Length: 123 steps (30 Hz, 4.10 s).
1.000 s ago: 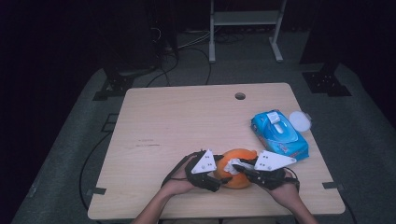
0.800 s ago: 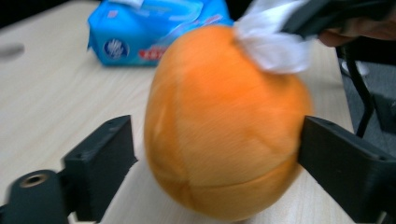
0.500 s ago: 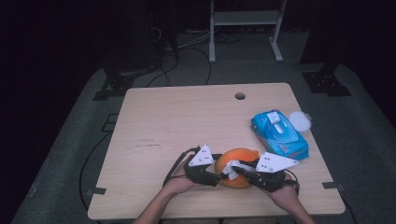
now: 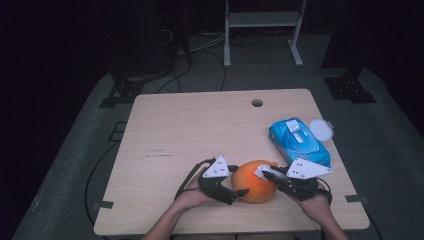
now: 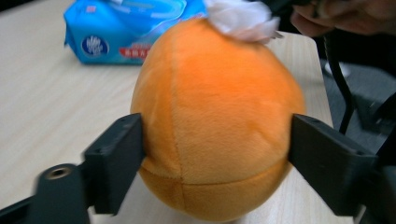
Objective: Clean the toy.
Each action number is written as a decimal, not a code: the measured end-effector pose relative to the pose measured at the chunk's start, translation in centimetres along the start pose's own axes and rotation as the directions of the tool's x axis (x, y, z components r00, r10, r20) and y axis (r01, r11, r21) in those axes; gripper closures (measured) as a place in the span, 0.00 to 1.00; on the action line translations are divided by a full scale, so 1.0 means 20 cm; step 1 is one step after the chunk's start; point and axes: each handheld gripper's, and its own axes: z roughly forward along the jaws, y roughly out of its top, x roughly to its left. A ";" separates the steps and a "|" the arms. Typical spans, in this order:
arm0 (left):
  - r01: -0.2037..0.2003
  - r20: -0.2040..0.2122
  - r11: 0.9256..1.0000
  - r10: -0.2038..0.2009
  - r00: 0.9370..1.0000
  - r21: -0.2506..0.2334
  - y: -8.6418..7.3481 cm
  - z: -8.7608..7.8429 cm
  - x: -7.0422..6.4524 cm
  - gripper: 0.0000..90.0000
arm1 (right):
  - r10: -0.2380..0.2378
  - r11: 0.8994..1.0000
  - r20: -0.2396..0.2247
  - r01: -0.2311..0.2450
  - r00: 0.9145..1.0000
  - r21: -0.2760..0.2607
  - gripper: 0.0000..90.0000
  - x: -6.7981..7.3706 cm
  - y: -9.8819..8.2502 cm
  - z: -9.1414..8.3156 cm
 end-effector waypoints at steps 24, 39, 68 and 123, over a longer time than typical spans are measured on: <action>-0.179 -0.065 0.984 0.177 0.982 -0.018 0.04 -0.04 -0.07 0.36 | -0.076 0.997 -0.114 0.074 0.991 -0.024 0.86 0.19 0.10 0.09; -0.194 -0.042 0.980 0.192 0.980 -0.040 0.03 -0.02 -0.09 0.35 | -0.051 0.998 -0.110 0.047 0.993 -0.038 0.86 0.14 0.08 0.06; -0.045 -0.120 0.998 0.041 0.992 -0.034 0.00 0.00 -0.01 0.31 | -0.020 1.000 0.005 0.020 1.000 0.009 0.86 0.07 0.04 0.07; -0.149 -0.090 0.989 0.148 0.985 0.000 0.02 -0.03 -0.03 0.30 | -0.062 0.998 -0.013 0.063 0.998 0.030 0.86 0.16 0.09 0.10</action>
